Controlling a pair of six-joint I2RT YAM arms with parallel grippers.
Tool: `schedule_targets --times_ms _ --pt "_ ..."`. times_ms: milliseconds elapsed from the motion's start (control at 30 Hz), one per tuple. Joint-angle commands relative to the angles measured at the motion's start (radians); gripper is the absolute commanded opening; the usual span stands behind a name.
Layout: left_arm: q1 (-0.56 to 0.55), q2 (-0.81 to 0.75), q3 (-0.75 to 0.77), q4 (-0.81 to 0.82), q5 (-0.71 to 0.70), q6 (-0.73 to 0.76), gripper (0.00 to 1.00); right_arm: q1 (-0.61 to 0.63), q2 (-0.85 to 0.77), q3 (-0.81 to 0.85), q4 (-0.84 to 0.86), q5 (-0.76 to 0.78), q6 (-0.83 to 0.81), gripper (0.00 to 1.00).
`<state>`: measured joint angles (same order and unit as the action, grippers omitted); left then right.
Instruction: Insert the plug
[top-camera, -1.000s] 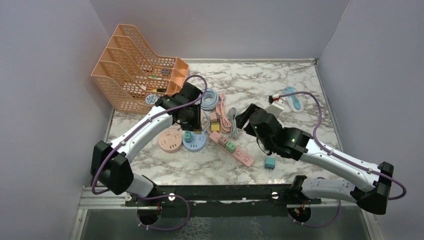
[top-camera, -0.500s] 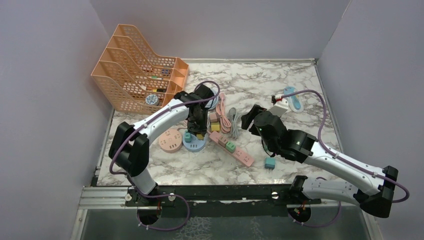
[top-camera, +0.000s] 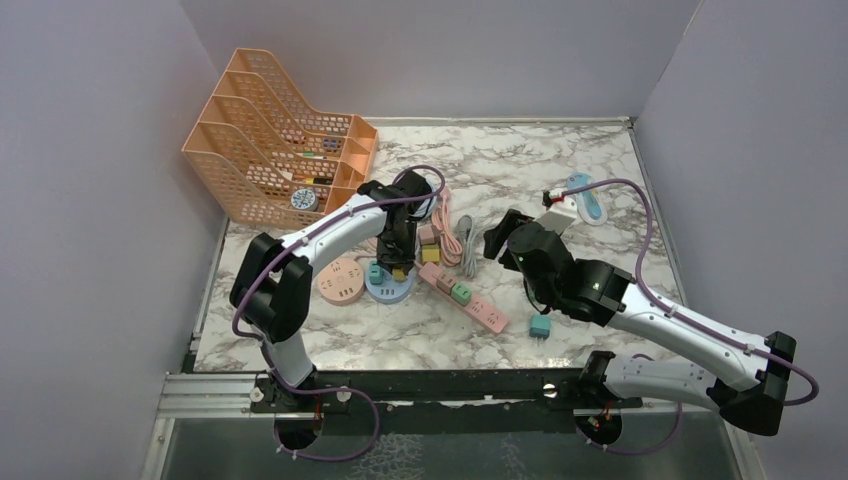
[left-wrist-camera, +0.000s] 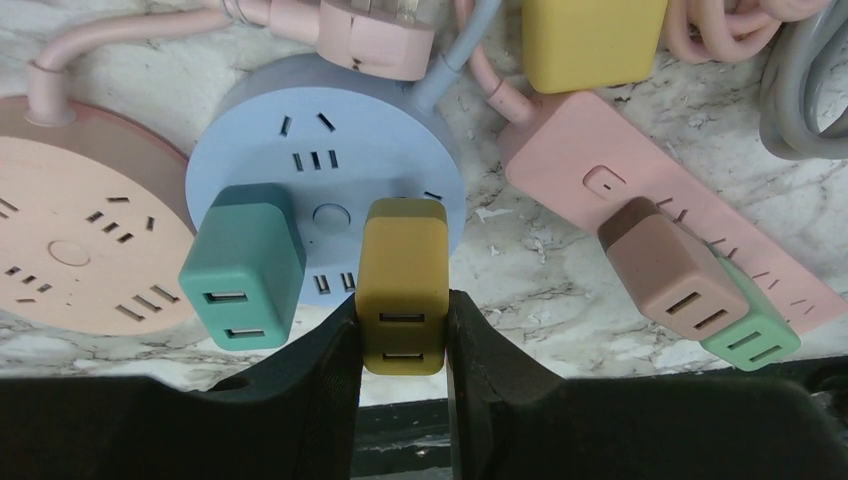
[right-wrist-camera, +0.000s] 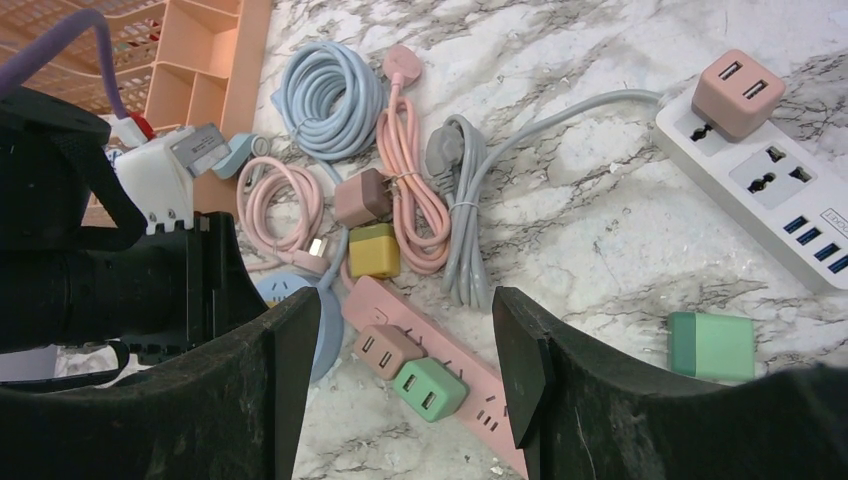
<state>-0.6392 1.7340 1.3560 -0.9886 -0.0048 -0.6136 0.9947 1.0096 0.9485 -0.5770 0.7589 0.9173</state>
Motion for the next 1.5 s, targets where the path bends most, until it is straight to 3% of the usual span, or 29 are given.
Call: schedule_targets --times_ms 0,967,1467 --pt "-0.004 0.021 0.023 -0.009 -0.023 0.013 0.0 0.001 -0.012 -0.003 -0.003 0.04 -0.011 0.64" --pt "-0.004 -0.01 -0.047 0.015 -0.177 -0.075 0.0 0.002 -0.022 -0.019 -0.007 0.04 -0.004 0.63" --pt "-0.007 0.005 -0.125 0.112 -0.101 -0.091 0.0 0.002 -0.023 -0.025 -0.006 0.031 0.0 0.63"
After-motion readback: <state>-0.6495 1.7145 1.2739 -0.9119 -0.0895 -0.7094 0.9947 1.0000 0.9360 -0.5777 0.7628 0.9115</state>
